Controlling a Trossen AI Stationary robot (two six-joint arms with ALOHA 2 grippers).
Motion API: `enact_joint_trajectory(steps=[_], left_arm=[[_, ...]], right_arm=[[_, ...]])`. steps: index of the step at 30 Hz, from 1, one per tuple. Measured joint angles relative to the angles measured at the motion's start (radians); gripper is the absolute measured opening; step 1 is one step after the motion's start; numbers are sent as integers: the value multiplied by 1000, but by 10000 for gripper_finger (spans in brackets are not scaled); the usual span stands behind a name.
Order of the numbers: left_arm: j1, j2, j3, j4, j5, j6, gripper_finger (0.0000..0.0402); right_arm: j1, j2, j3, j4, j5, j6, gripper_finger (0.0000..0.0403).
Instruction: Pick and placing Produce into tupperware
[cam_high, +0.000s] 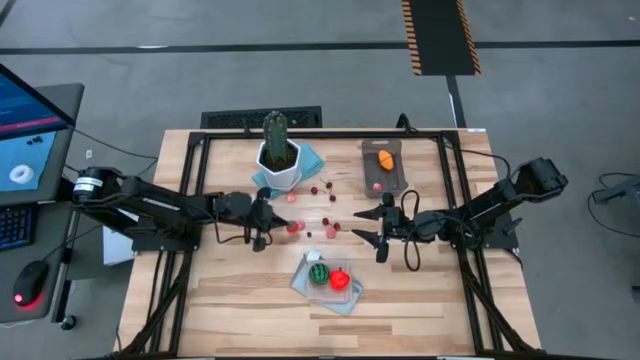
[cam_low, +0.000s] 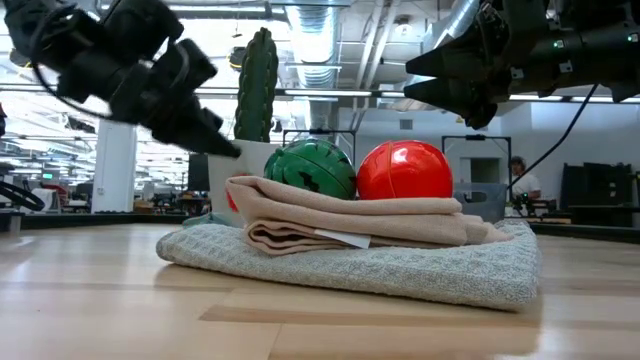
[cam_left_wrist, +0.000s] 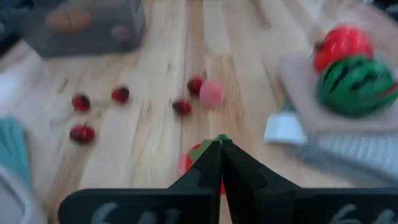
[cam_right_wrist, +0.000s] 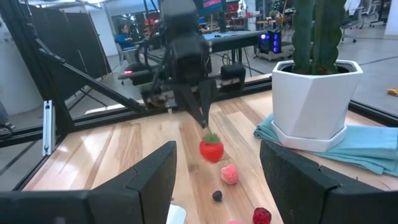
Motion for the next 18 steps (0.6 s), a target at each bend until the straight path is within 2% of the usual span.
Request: enact_joint_trajectory(steps=[11,18], left_arm=[[2,0,177,-57,38,19,0],[40,0,229,-85,46,42,0]], right_arm=[[0,0,0,0,0,15,255],[10,0,0,0,0,18,255]])
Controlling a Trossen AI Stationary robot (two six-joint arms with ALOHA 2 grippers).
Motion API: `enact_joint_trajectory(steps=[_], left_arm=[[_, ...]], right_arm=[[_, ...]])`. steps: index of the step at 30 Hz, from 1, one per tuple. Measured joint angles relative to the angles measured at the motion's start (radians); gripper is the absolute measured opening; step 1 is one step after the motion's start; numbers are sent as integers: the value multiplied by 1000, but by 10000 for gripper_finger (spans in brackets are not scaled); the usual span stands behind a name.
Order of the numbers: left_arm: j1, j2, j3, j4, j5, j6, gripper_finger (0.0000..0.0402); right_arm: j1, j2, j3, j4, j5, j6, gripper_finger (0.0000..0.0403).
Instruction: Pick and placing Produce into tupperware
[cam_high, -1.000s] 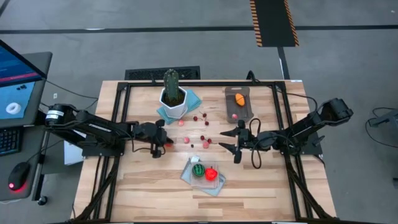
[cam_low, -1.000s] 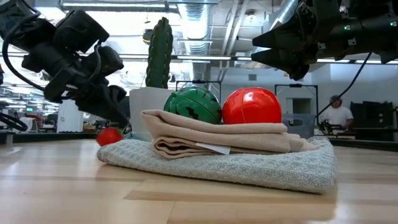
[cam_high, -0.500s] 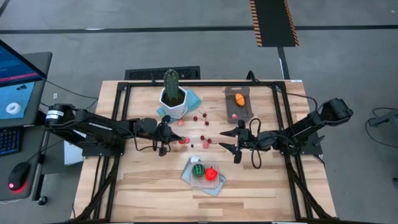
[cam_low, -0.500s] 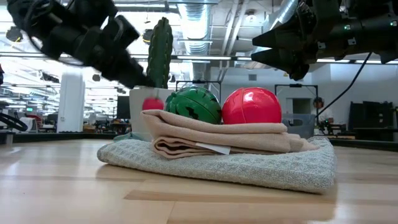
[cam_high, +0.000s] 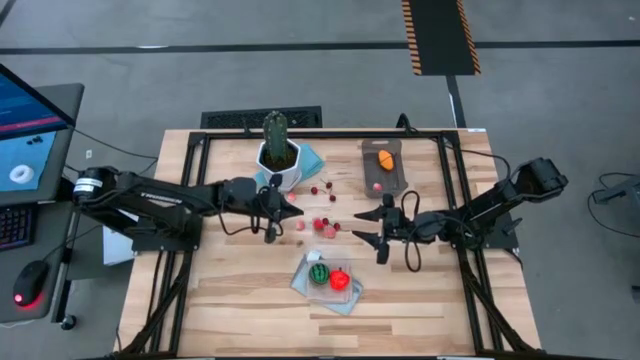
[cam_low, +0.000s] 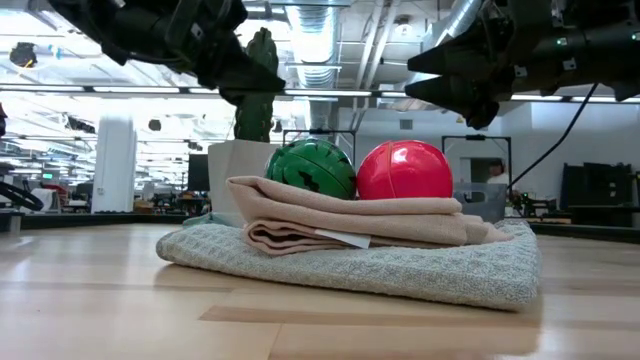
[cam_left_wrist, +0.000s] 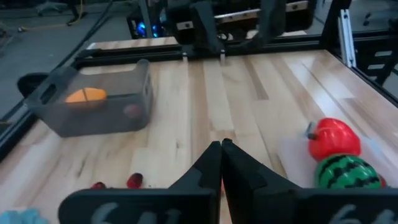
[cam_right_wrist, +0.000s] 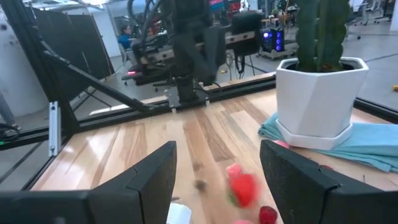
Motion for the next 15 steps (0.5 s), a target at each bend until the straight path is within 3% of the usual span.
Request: enact_joint_trajectory(steps=[5,15], left_arm=[[41,0,5,-35,70,-19,0],[47,6,5,-175,66,61,13]], right_arm=[[14,0,0,0,1,9,255],[17,0,0,-3,1,16,255]])
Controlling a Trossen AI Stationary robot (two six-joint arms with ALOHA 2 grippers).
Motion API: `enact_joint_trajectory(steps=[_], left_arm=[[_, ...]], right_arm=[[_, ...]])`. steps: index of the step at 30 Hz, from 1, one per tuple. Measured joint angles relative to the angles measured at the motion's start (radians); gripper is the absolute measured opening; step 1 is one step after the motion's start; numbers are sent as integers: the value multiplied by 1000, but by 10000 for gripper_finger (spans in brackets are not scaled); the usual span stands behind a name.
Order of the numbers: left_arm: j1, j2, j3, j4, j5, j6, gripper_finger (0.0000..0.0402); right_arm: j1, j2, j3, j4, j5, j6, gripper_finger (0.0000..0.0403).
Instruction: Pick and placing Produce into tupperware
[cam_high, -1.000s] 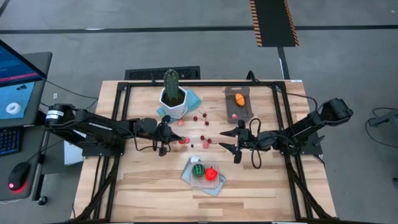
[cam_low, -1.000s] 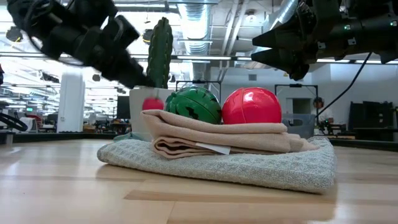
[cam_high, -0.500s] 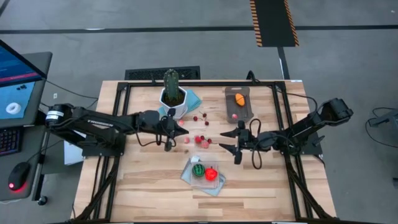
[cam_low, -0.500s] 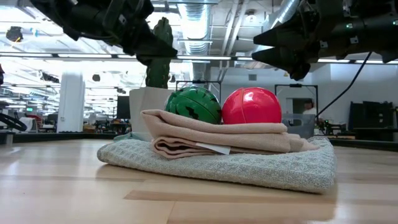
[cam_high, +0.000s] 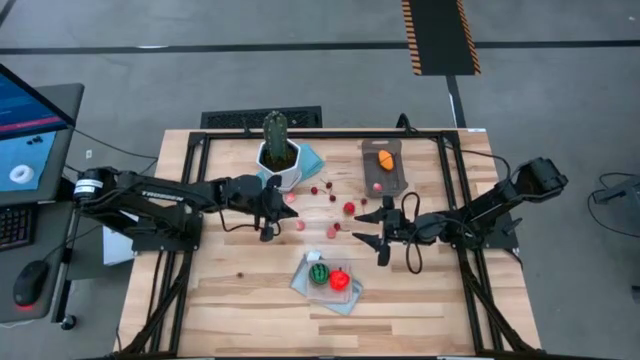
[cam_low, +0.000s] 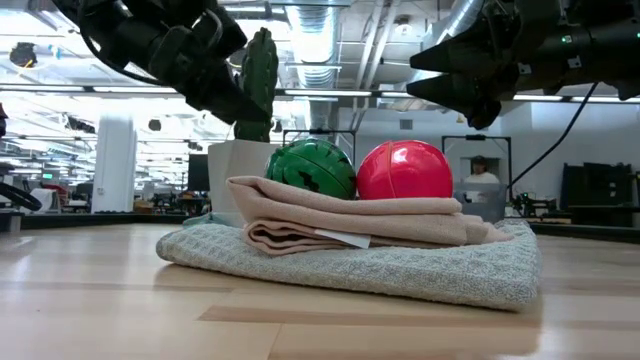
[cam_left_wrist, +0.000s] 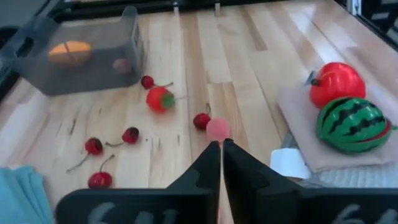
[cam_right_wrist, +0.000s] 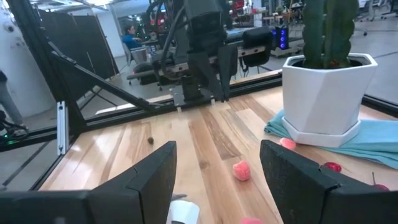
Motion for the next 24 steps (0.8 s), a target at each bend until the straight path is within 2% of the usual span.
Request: enact_joint_trajectory(steps=[3,10,12,15,22,24], left_arm=[[0,0,0,1,-4,39,45],[6,18,0,8,-191,43,145],[17,31,0,10,-214,36,164],[33,72,-2,14,-210,74,177],[46,237,4,195,-214,154,180],[46,281,31,195,-221,171,181]], right_arm=[[-1,0,0,0,0,0,255],[-2,0,0,0,0,0,255],[-2,0,0,-2,0,0,255],[-2,0,0,-7,0,0,255],[-2,0,0,-11,3,0,255],[-2,0,0,-11,3,0,255]])
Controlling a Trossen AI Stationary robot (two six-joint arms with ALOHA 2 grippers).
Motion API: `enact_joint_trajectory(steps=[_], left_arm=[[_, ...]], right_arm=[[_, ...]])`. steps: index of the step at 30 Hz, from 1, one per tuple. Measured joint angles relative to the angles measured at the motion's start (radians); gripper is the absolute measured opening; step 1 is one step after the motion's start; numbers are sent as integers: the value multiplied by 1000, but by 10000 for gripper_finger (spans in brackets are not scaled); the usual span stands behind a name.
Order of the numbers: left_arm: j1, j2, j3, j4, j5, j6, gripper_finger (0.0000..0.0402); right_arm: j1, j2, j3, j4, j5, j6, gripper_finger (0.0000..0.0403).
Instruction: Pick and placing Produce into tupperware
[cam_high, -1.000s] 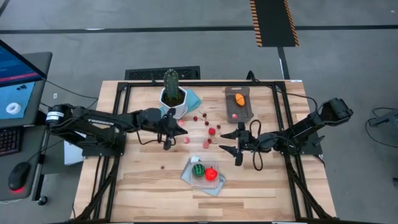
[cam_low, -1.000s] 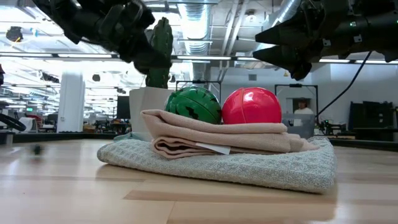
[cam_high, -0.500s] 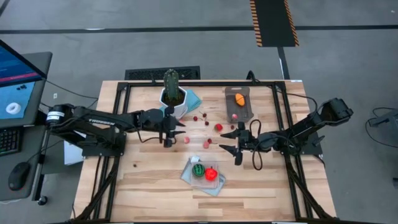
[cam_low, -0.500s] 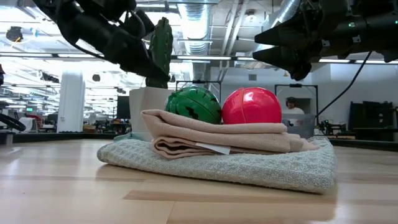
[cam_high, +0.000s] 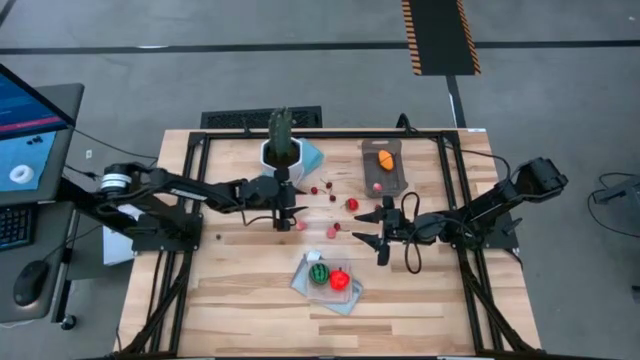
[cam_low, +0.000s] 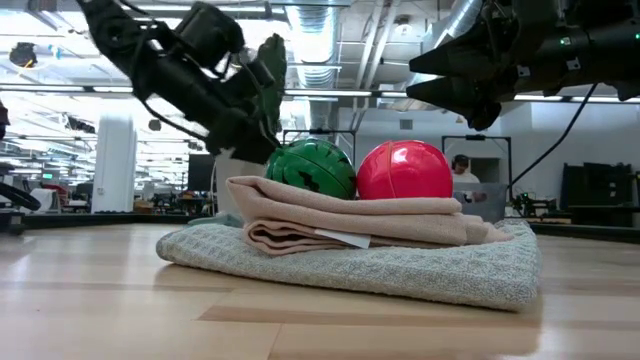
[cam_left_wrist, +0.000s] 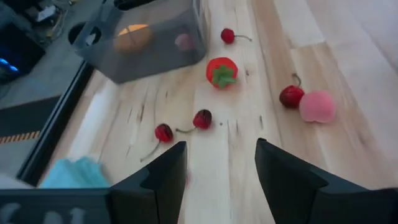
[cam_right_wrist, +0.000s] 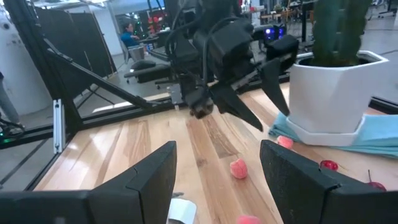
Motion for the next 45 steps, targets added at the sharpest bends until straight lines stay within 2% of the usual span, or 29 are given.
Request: enact_joint_trajectory(steps=[6,9,13,17,19,24,28,33,35,38,41,45], left_arm=[[0,94,107,-49,10,21,181],[-3,112,141,-70,48,-24,181],[-4,113,164,-101,99,-76,181],[-20,94,159,-273,109,-142,181],[-39,76,142,-295,108,-182,181],[-103,-31,67,-236,103,-280,181],[-172,-205,-20,-157,59,-331,181],[-239,-443,-129,-285,-39,-433,181],[-258,-527,-152,-394,-84,-511,181],[-291,-625,-172,-548,-94,-598,181],[-335,-669,-190,-645,-95,-619,180],[-387,-659,-234,-699,-75,-616,180]], right_arm=[[0,0,0,-3,0,1,255],[0,2,0,-9,0,9,255],[8,2,0,-14,0,10,255],[16,2,0,-14,0,18,255],[22,2,0,-22,1,18,255],[27,3,0,-27,0,14,255],[27,3,0,-25,0,11,255],[40,3,0,-30,0,10,255],[41,3,0,-31,0,9,255],[40,3,0,-31,1,8,255],[33,3,0,-31,0,7,255],[21,3,-1,-19,1,8,255]])
